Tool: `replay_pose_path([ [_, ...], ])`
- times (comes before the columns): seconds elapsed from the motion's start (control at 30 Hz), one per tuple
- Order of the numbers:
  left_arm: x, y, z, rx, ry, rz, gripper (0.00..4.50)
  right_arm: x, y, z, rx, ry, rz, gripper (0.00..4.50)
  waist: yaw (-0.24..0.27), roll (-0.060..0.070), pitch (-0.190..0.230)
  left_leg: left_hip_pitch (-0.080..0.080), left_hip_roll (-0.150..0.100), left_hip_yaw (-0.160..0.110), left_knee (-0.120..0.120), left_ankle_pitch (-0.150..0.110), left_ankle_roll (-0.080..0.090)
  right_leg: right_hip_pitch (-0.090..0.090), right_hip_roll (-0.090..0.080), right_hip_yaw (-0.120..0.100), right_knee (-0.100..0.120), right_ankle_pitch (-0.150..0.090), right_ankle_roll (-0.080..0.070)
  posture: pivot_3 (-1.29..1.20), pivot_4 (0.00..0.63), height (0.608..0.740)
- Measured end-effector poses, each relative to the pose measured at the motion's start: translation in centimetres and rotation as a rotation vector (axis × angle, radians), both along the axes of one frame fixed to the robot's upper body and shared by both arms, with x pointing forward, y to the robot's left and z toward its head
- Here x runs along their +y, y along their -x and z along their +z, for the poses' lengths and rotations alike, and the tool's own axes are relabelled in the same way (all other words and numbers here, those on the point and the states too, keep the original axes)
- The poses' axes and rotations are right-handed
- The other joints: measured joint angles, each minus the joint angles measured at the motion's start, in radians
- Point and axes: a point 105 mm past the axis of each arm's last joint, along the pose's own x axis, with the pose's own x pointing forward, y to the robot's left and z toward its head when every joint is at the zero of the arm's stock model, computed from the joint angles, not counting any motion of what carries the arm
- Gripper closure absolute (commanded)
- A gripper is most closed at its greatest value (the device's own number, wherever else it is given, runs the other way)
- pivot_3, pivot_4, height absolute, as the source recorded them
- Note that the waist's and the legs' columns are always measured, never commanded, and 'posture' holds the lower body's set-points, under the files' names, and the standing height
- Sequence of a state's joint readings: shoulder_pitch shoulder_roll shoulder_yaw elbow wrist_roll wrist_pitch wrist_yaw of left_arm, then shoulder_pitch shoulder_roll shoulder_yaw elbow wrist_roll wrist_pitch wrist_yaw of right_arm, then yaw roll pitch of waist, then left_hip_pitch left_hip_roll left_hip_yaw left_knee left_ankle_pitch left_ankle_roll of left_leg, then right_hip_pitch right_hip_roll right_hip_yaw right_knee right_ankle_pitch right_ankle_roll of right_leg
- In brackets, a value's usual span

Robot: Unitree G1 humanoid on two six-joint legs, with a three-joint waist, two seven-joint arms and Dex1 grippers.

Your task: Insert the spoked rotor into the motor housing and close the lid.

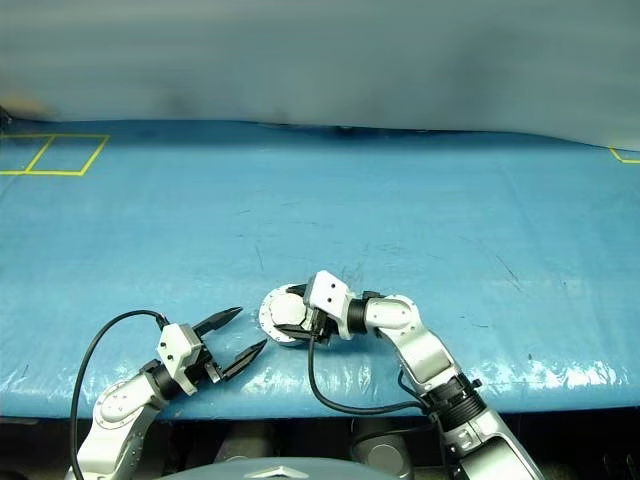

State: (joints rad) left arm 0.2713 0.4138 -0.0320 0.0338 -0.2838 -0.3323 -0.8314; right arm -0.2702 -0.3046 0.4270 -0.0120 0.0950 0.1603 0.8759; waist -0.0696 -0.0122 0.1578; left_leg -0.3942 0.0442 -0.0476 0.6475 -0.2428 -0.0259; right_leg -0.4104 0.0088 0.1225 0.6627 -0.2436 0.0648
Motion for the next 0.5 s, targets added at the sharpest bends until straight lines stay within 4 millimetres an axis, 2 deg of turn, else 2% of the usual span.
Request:
replay_pose_path([
  [0.5,-0.07,0.14,-0.04,0.004,0.001,-0.012,0.3,-0.46,-0.38,0.09,0.035,0.016,0.007,1.5,0.002,0.0,0.0,0.0,0.0,0.0,0.001,0.0,0.0,0.001,0.0,0.0,0.0,0.0,0.0,0.0,0.15,0.74],
])
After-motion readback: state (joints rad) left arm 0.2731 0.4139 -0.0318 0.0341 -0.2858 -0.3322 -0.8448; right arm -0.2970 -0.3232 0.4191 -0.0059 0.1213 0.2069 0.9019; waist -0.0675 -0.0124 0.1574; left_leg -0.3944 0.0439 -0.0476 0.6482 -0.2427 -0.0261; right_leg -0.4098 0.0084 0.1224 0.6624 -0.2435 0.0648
